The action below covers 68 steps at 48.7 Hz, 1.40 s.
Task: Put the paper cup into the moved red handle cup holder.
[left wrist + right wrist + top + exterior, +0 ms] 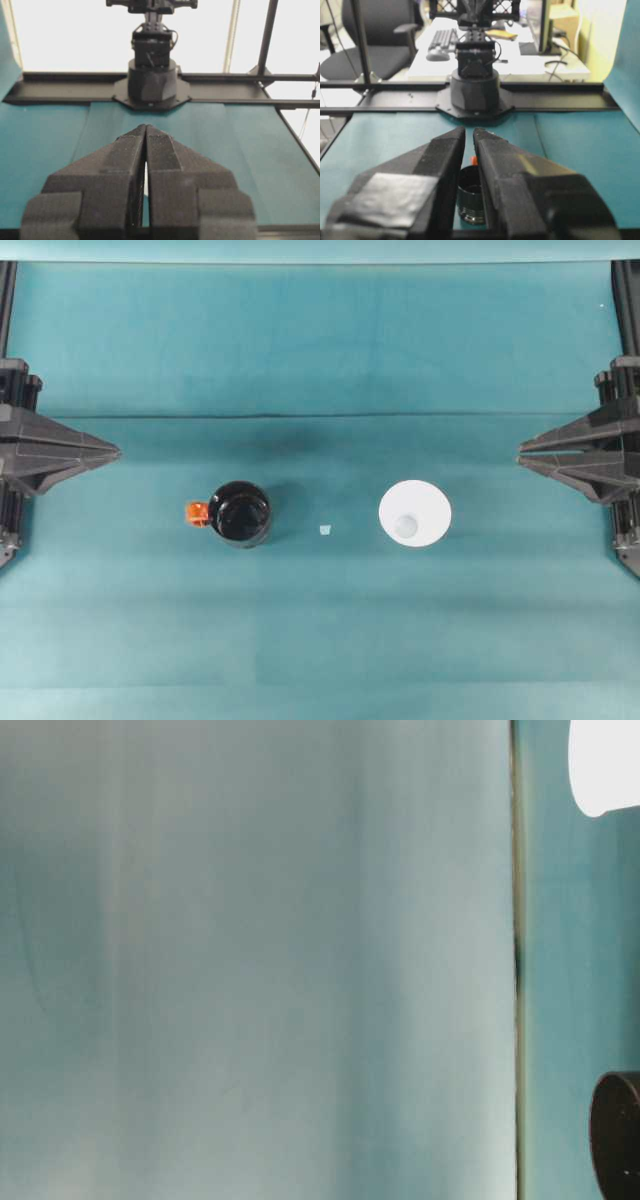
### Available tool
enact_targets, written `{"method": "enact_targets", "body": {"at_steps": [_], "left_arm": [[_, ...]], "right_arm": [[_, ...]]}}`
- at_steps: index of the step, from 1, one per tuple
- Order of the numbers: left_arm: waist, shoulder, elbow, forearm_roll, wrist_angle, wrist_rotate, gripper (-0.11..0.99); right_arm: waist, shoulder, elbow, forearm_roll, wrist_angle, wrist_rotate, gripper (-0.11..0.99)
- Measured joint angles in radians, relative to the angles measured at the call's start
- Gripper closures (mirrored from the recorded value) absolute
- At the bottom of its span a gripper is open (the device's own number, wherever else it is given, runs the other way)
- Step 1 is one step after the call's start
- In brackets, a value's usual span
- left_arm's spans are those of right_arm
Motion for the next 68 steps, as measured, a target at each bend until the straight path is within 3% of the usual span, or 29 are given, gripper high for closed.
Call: {"method": "enact_targets", "body": {"at_steps": [12,22,34,55,68], "left_arm": [[0.000,0.037,-0.066,0.008,0.144,-0.009,0.85],[0.000,0.130,-0.172,0.009,0.430,-0.005,0.85],[0.005,0.282,-0.284,0.011,0.756,-0.003,0.85],[0.006,0.465,-0.402,0.014,0.950,0.000,0.85],[0.012,0.509,-0.426,0.015,0.980,-0.003,0.85]], "right_arm": [[-0.002,0.000,-0.014,0.017,0.075,0.009,0.98],[-0.003,-0.009,-0.032,0.018,0.201,0.015,0.98],[-0.009,-0.023,-0.048,0.021,0.288,0.015,0.98],[-0.009,-0.025,-0.052,0.023,0.334,0.015,0.98],[-0.015,-0.026,-0.052,0.023,0.354,0.015,0.98]]}}
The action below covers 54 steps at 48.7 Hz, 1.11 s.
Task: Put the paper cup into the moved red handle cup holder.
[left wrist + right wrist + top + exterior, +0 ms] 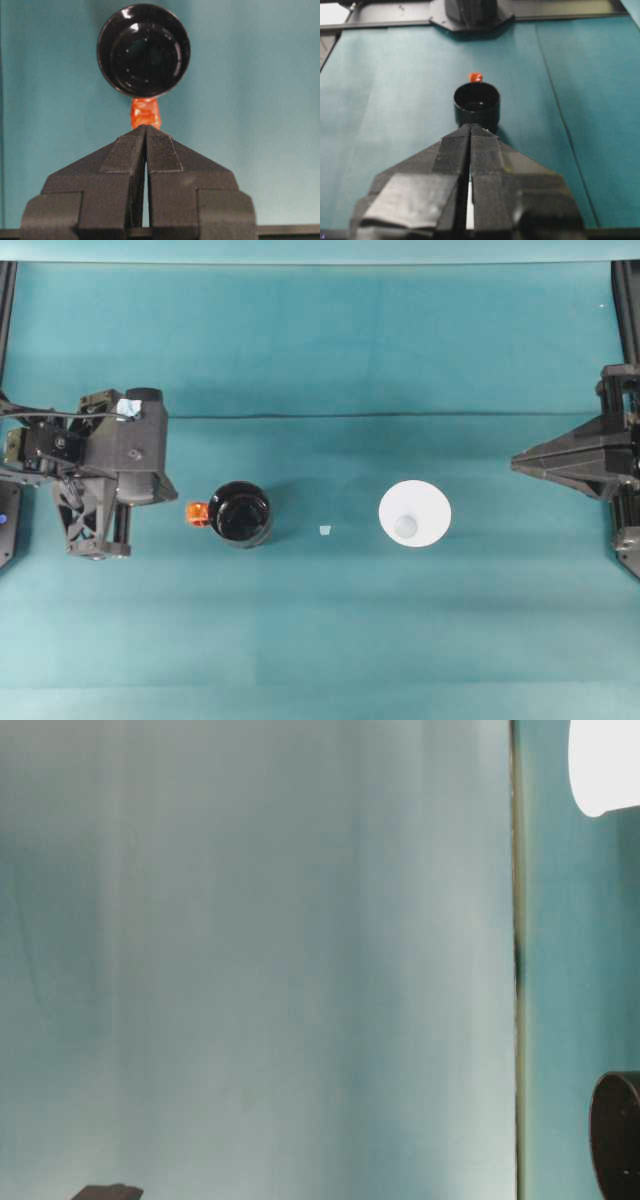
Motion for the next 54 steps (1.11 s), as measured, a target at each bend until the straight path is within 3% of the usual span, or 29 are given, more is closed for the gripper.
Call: {"method": "enact_targets", "body": {"at_steps": [10,12,16,25,29,42,54], "left_arm": [[0.005,0.009,0.000,0.000,0.003,-0.005,0.85],[0.005,0.015,-0.002,0.000,0.003,-0.006,0.80],[0.003,0.029,-0.002,0.000,0.003,-0.011,0.63],[0.005,0.061,-0.002,0.002,0.000,-0.018,0.07],[0.003,0.071,-0.002,0.002,-0.005,-0.018,-0.08],[0.002,0.104,0.000,0.002,-0.026,-0.018,-0.08],[0.003,0.199,0.044,0.002,-0.120,-0.018,-0.08]], "right_arm": [[0.000,0.000,0.000,0.000,0.002,0.000,0.98],[0.000,0.000,0.000,0.000,0.003,0.000,0.98],[0.000,0.000,0.000,0.000,0.009,0.000,0.98],[0.000,0.000,0.000,0.000,0.026,0.029,0.98],[0.000,0.000,0.000,0.000,0.031,0.037,0.98],[-0.003,0.000,0.000,0.000,0.032,0.040,0.98],[-0.009,0.000,0.000,0.000,0.034,0.040,0.98]]}}
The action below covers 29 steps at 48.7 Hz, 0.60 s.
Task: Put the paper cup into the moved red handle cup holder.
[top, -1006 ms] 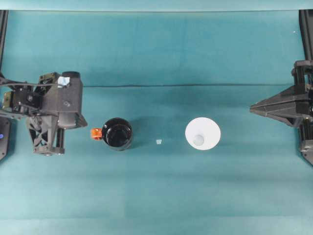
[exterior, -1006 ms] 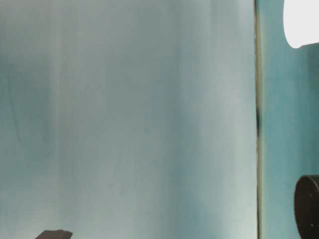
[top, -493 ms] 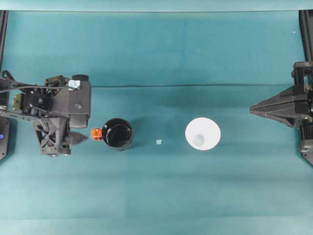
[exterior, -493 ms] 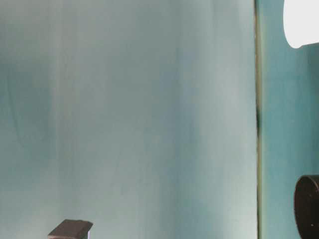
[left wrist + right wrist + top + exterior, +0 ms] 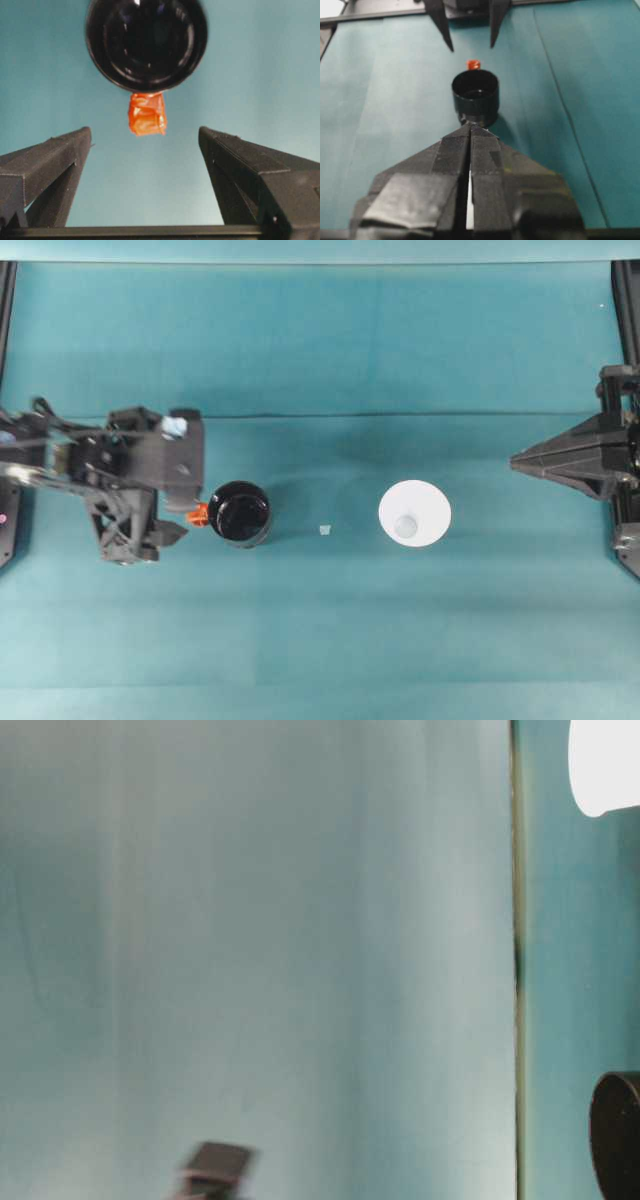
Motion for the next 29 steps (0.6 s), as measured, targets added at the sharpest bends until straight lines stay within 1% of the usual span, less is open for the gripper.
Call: {"method": "enact_targets", "body": {"at_steps": [1,5,6,7,9,11,12,15,17,19,24,25,28,29], "left_arm": [[0.000,0.006,0.002,-0.002,-0.008,-0.002,-0.08],[0.000,0.034,0.003,0.000,-0.032,-0.002,-0.08],[0.000,0.040,0.002,-0.002,-0.034,-0.002,-0.08],[0.000,0.046,0.003,0.000,-0.037,-0.002,-0.08],[0.002,0.057,0.005,-0.002,-0.040,-0.002,-0.08],[0.003,0.069,0.006,0.000,-0.041,-0.002,-0.08],[0.005,0.074,0.008,0.000,-0.041,-0.002,-0.08],[0.009,0.087,0.014,-0.002,-0.049,-0.002,-0.08],[0.012,0.095,0.020,0.000,-0.058,-0.002,-0.08],[0.015,0.100,0.025,0.000,-0.074,-0.002,-0.08],[0.020,0.109,0.029,-0.002,-0.114,-0.002,-0.08],[0.020,0.112,0.029,0.000,-0.120,-0.002,-0.08],[0.020,0.120,0.029,-0.002,-0.132,-0.002,-0.08],[0.018,0.123,0.029,0.000,-0.133,-0.002,-0.08]], "right_arm": [[0.000,0.000,0.000,0.000,0.000,-0.002,0.98],[0.000,0.000,0.000,0.000,0.000,0.000,0.98],[-0.002,0.000,0.000,0.000,0.000,-0.002,0.98],[-0.002,0.000,0.000,0.000,-0.002,0.000,0.98],[0.000,0.000,0.000,-0.002,0.000,0.000,0.98],[0.000,0.000,0.000,0.000,0.000,0.000,0.98],[0.000,0.000,0.000,-0.002,0.000,0.000,0.98],[0.000,0.000,0.000,0.000,0.000,0.000,0.98],[-0.002,0.000,0.000,0.000,0.000,0.000,0.98],[-0.002,0.000,0.000,-0.002,0.000,0.000,0.98],[-0.002,0.000,0.000,0.000,0.000,0.000,0.98],[-0.002,0.000,0.000,0.000,0.000,0.000,0.98],[-0.002,0.000,0.000,-0.002,0.000,0.000,0.98],[-0.002,0.000,0.000,0.000,0.000,0.000,0.98]]}}
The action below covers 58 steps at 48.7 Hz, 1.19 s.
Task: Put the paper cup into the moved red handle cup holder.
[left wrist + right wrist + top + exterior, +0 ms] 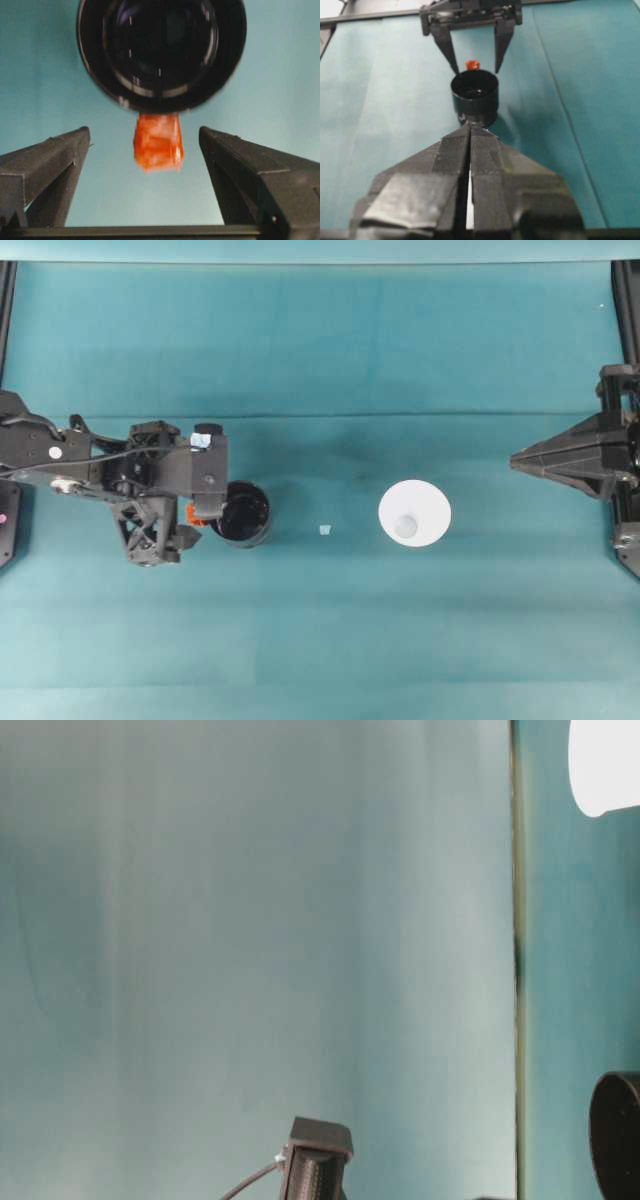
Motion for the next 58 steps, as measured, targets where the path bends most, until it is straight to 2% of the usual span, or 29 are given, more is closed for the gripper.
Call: {"method": "enact_targets", "body": {"at_steps": [28,35,39,43,50,52,58], "left_arm": [[0.002,0.021,-0.005,-0.002,-0.006,-0.006,-0.07],[0.002,0.021,-0.005,-0.002,-0.006,-0.006,-0.03],[0.000,0.021,-0.005,0.000,-0.006,-0.006,0.04],[0.000,0.021,-0.005,-0.002,-0.006,-0.006,0.17],[-0.002,0.021,-0.005,0.000,-0.005,-0.008,0.53],[-0.003,0.021,-0.005,0.000,-0.005,-0.011,0.61],[-0.003,0.021,-0.006,0.000,-0.003,-0.012,0.61]], "right_arm": [[0.002,0.000,0.000,0.000,0.005,0.002,0.98],[0.000,0.000,0.000,0.000,0.006,0.002,0.98],[0.000,0.000,0.000,0.000,0.006,0.002,0.98],[0.000,0.000,0.000,0.000,0.006,0.000,0.98],[0.000,0.000,0.000,0.000,0.006,0.000,0.98],[0.000,0.000,0.000,0.000,0.006,0.002,0.98],[0.000,0.000,0.000,0.000,0.006,0.002,0.98]]}}
